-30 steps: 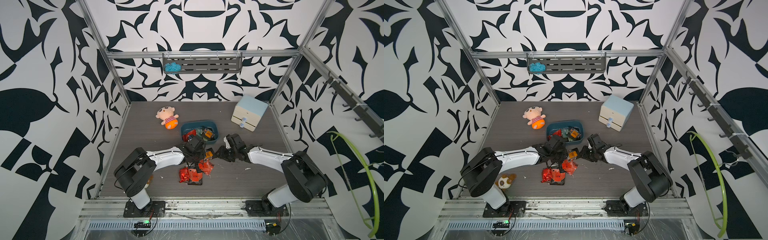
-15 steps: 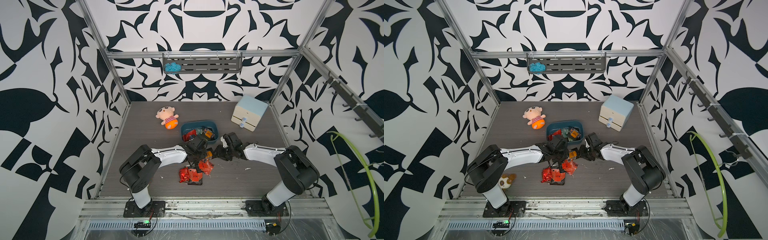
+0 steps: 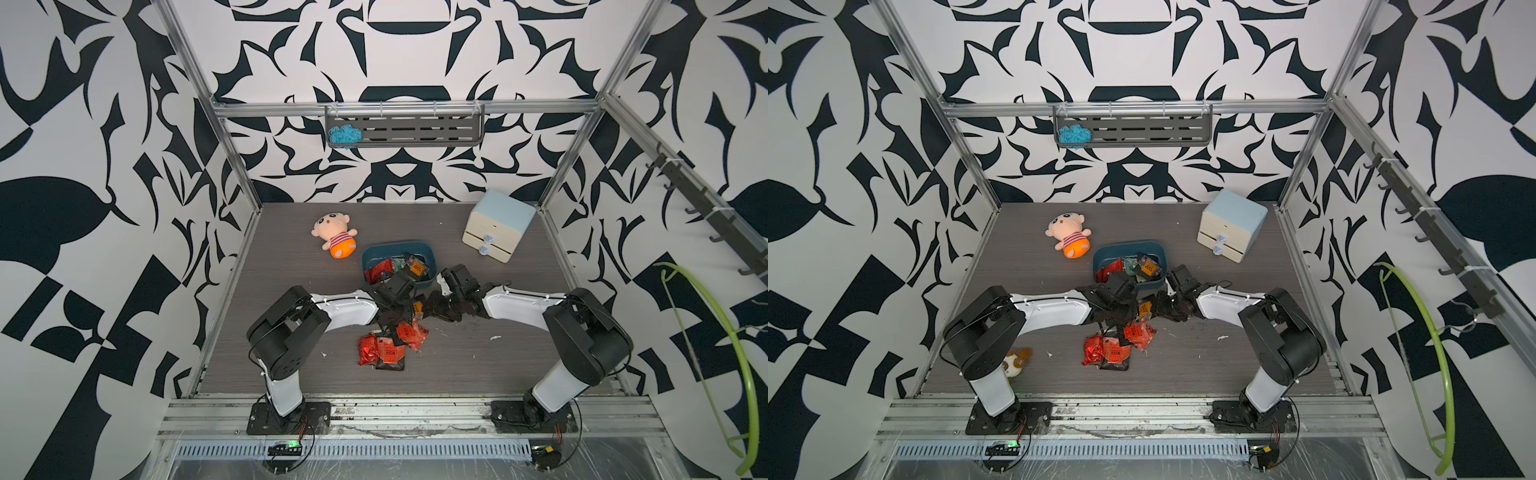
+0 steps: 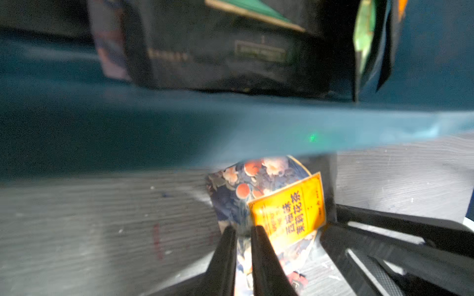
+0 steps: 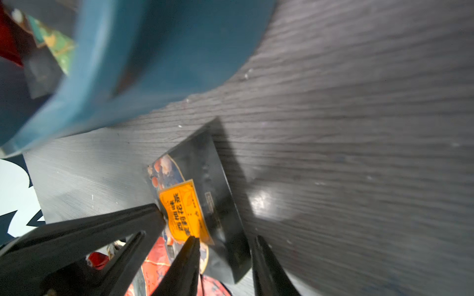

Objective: Put the tea bags into the storage box
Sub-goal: Pick up the tea bag from the center of the board.

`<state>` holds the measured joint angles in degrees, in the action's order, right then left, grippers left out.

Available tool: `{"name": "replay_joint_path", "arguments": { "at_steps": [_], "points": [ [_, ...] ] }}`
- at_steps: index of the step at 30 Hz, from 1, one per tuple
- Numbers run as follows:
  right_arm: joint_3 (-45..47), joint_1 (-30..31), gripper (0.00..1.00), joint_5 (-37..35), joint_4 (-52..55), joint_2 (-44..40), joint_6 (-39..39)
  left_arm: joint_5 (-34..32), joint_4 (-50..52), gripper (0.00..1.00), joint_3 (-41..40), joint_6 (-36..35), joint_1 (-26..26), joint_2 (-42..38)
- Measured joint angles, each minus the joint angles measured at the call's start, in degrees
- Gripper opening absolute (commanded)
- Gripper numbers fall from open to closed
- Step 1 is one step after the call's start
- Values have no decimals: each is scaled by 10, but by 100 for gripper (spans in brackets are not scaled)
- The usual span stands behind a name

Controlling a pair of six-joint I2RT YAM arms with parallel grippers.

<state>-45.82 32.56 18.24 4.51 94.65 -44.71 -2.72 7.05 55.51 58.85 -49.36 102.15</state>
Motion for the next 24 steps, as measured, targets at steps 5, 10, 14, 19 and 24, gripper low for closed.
{"name": "replay_joint_path", "arguments": {
  "at_steps": [5, 10, 14, 19, 24],
  "points": [
    [-7, 6, 32, -1, 1, 9, 1, -1, 0, 15, 0, 0, -4, 0],
    [-9, 7, 18, -10, 11, 6, 7, -1, 1, 14, 0, 0, -5, 0],
    [-9, 7, 0, -23, 27, -9, 16, -1, 5, 12, 0, 0, -9, -4],
    [-9, 7, 0, -54, 84, -63, 46, 0, 18, 11, 0, 1, -16, -43],
    [4, 4, 0, -114, 162, -167, 83, -9, 20, 11, -19, 2, -17, -114]
  ]
}}
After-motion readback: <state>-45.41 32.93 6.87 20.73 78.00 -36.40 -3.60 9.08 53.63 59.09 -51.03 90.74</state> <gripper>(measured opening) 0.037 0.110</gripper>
